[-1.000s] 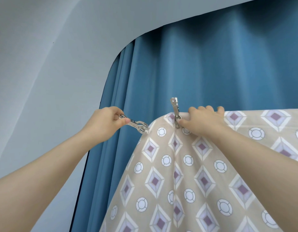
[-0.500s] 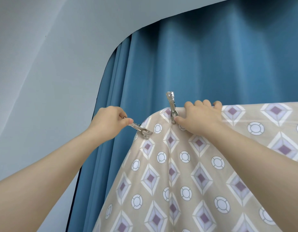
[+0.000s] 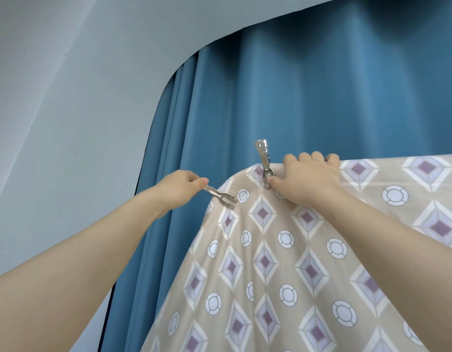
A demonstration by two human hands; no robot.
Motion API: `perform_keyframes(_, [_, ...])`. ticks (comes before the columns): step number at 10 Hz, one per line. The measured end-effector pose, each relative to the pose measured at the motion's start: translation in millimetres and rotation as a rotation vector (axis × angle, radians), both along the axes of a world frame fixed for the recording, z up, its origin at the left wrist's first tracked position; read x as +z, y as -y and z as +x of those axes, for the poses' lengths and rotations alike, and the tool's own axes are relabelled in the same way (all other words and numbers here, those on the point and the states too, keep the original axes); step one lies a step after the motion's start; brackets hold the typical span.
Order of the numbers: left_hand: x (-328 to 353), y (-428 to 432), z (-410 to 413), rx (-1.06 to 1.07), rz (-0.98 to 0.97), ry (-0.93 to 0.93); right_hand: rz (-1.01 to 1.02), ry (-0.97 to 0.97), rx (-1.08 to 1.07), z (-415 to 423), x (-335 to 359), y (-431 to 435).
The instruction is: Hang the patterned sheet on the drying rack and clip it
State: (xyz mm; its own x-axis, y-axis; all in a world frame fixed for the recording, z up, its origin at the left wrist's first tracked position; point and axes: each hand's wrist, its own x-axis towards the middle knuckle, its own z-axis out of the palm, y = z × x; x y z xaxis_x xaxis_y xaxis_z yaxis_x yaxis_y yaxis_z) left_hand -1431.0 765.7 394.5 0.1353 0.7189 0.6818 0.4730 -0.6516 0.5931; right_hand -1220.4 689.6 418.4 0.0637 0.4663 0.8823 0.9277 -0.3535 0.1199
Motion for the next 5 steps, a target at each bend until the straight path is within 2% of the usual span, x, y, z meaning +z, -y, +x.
perform_keyframes(3, [-18.7, -0.2, 23.0, 0.029, 0.022, 0.210, 0.113, 0.062, 0.129, 1.2, -15.4, -2.0])
perform_keyframes(4, [-29.2, 6.6, 24.2, 0.127, 0.196, 0.227, 0.248, 0.075, 0.267, 2.1, -29.6, -7.7])
perform_keyframes(5, [-38.5, 16.7, 26.5, 0.222, 0.405, 0.238, 0.311, 0.009, 0.432, -2.8, -46.6, -9.5])
